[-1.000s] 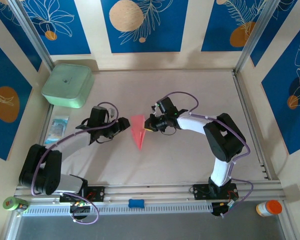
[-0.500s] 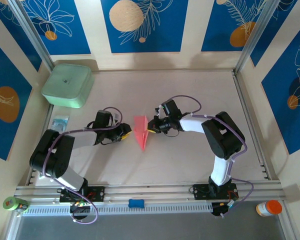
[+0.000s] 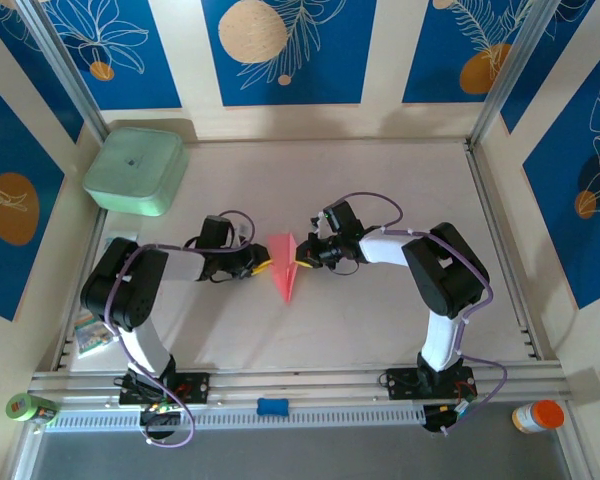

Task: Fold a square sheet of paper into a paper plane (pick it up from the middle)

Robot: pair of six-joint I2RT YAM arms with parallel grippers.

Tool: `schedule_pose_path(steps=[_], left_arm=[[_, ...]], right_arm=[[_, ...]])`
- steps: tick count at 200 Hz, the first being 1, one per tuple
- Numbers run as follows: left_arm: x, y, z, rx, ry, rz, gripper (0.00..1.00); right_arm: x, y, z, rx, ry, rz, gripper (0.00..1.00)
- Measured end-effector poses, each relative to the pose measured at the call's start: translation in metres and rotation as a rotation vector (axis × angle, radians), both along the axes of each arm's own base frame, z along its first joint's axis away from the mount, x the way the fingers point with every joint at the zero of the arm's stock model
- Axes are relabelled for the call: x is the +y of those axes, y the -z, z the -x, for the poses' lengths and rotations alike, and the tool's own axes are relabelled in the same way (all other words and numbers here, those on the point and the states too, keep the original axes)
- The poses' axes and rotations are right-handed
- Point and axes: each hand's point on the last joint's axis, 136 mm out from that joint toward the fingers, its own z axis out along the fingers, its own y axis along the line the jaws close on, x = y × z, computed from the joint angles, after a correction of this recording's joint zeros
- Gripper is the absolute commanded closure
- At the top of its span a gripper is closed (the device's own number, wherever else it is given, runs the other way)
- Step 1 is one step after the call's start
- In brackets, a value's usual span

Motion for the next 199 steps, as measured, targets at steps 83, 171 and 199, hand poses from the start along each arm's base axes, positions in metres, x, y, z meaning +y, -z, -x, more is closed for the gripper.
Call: schedule_pose_path(steps=[83, 171, 199], left_arm=[[-0.002, 0.0, 0.004, -0.016, 0.033, -0.043, 0.67], [-0.023, -0.01, -0.002, -0.054, 0.082, -0.01, 0.67], [-0.023, -0.01, -0.002, -0.057, 0.077, -0.02, 0.67]], right_arm=[[-0.015, 0.018, 0.008, 0.037, 0.024, 0.047, 0.93], [-0.019, 0.024, 0.008, 0.043, 0.032, 0.072, 0.94], [-0.02, 0.025, 0.008, 0.045, 0.034, 0.076, 0.94]])
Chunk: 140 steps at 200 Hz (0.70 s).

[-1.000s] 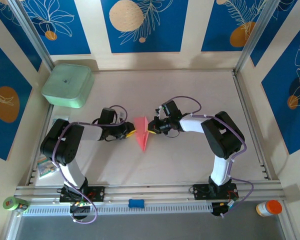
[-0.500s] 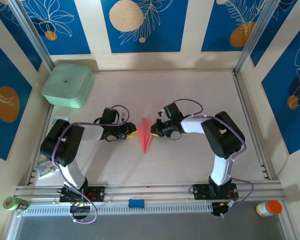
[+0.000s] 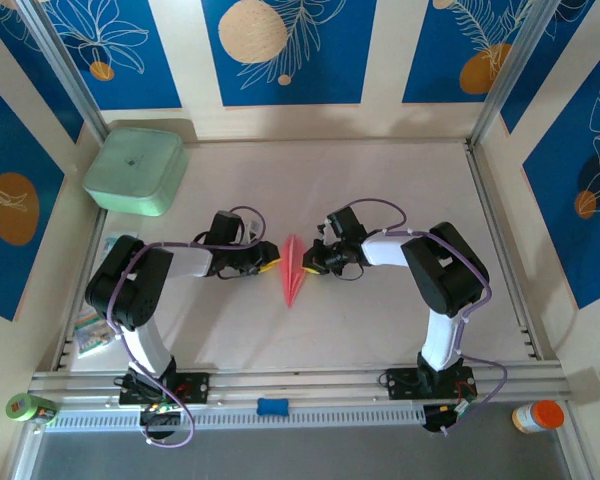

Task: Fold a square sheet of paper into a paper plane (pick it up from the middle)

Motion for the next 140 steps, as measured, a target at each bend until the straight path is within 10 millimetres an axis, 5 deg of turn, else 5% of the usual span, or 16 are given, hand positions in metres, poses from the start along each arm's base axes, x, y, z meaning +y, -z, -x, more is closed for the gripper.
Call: schedule_pose_path(steps=[54, 140], left_arm=[[0.005, -0.016, -0.004, -0.066, -0.013, -0.023, 0.64], [-0.017, -0.002, 0.004, -0.019, 0.09, -0.058, 0.71]], right_arm=[[-0.002, 0.004, 0.002, 0.017, 0.002, 0.011, 0.95], [-0.003, 0.005, 0.003, 0.019, -0.003, 0.015, 0.96]])
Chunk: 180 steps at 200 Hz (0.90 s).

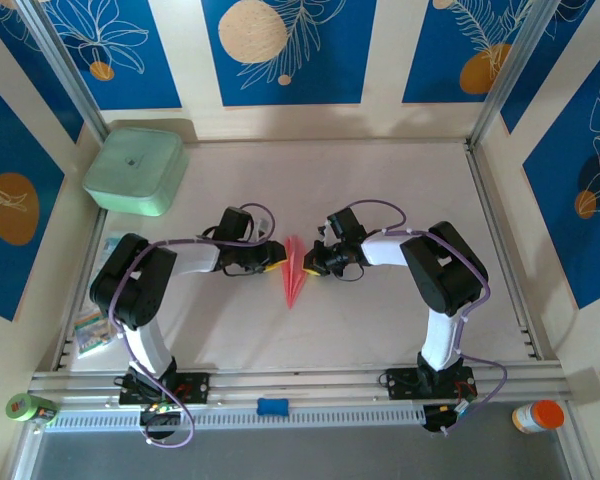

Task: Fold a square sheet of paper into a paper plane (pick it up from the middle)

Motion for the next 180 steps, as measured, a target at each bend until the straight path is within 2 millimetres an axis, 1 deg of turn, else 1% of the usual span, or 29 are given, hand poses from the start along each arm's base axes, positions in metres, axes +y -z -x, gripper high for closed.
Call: schedule_pose_path(steps=[17, 40, 59, 80, 111, 124, 141, 180], left_arm=[[0.003, 0.002, 0.0, 0.008, -0.001, -0.028, 0.77], [0.01, 0.009, 0.0, 0.018, -0.016, -0.081, 0.91], [0.018, 0.012, 0.001, 0.029, -0.046, -0.122, 1.0], [0.025, 0.005, 0.001, 0.012, -0.087, -0.141, 1.0], [0.037, -0.002, 0.002, -0.013, -0.154, -0.166, 1.0], [0.04, -0.001, 0.002, -0.014, -0.17, -0.174, 1.0], [0.043, 0.003, 0.004, -0.006, -0.183, -0.185, 1.0], [0.042, 0.008, 0.004, 0.002, -0.179, -0.182, 1.0]], right_arm=[[0.0, 0.0, 0.0, 0.0, 0.0, 0.0, 0.97], [-0.001, 0.0, 0.0, 0.001, 0.003, 0.001, 0.99], [-0.001, 0.0, -0.001, 0.001, 0.007, 0.002, 1.0], [-0.005, -0.004, -0.003, -0.003, 0.027, 0.016, 1.0], [-0.008, -0.017, -0.008, -0.032, 0.059, 0.021, 1.0], [-0.008, -0.021, -0.009, -0.039, 0.07, 0.021, 1.0], [-0.009, -0.02, -0.009, -0.033, 0.08, 0.026, 1.0], [-0.01, -0.017, -0.006, 0.001, 0.085, 0.024, 0.91]])
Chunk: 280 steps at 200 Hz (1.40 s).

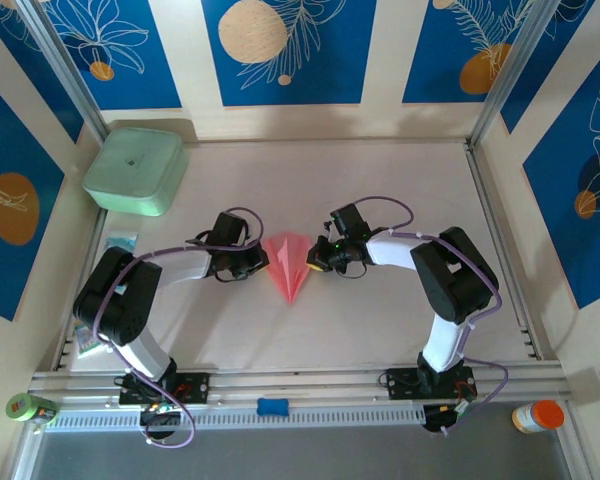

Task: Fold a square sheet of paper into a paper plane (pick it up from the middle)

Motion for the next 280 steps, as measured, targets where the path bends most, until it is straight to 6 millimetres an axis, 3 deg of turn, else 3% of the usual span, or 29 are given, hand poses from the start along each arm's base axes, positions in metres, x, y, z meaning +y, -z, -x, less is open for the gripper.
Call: schedule_pose_path(steps=[44, 94, 167, 196, 225, 280], left_arm=[[-0.004, 0.011, 0.004, 0.018, 0.048, -0.001, 1.0], [-0.009, 0.002, -0.003, -0.014, 0.077, 0.008, 1.0], [-0.01, 0.002, -0.004, -0.016, 0.096, -0.004, 1.0], [-0.009, 0.005, -0.001, -0.003, 0.098, -0.012, 1.0], [-0.008, 0.006, -0.001, -0.002, 0.099, -0.013, 1.0], [-0.008, 0.006, -0.001, -0.002, 0.099, -0.013, 1.0]], right_arm=[[0.002, 0.006, -0.005, 0.045, -0.023, -0.016, 0.83], [0.005, 0.0, -0.012, 0.046, -0.067, -0.03, 0.77], [0.013, 0.003, -0.012, 0.053, -0.146, -0.045, 0.75], [0.001, 0.003, -0.01, 0.029, -0.102, -0.016, 0.75], [-0.009, -0.011, -0.007, -0.019, -0.071, -0.01, 0.68], [0.02, -0.017, -0.011, -0.041, -0.16, -0.055, 0.62]])
